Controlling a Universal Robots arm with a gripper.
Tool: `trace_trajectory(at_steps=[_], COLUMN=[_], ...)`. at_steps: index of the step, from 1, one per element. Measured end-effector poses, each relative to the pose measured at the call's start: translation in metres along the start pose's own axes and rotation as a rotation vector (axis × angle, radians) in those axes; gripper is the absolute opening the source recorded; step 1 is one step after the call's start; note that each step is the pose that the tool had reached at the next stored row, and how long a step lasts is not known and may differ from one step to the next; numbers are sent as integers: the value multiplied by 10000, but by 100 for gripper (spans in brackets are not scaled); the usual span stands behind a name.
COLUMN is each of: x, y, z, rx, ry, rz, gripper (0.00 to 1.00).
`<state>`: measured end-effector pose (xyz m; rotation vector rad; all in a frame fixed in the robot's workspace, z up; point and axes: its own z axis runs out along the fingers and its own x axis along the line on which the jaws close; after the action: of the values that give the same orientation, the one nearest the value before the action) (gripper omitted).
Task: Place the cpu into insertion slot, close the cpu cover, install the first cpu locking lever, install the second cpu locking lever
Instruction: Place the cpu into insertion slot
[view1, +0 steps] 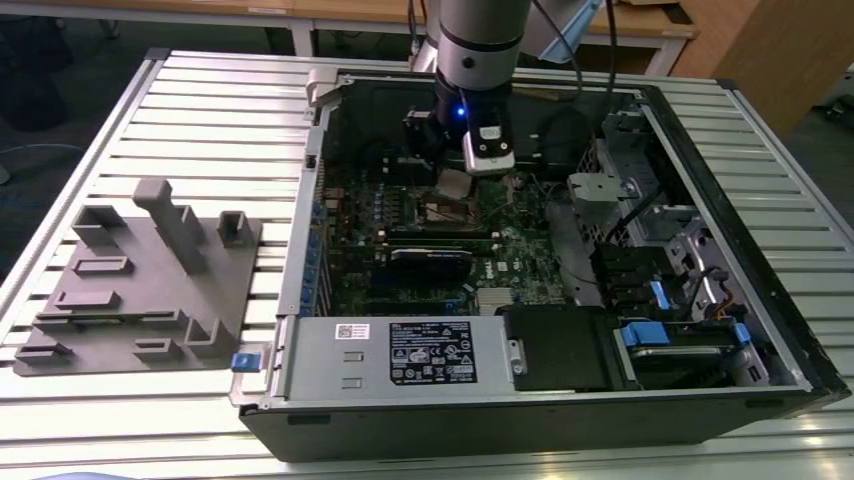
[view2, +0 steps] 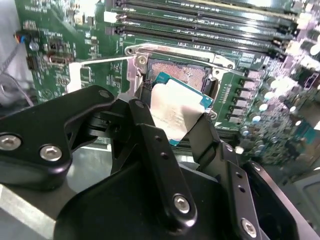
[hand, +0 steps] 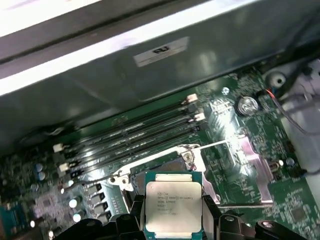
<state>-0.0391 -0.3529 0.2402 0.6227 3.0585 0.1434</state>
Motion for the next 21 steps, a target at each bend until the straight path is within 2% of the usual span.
trace_trajectory(at_steps=[21], x=[0], y=[-3], z=[28], rx=[-5], ry=[-356], rz=[3808], gripper=[54])
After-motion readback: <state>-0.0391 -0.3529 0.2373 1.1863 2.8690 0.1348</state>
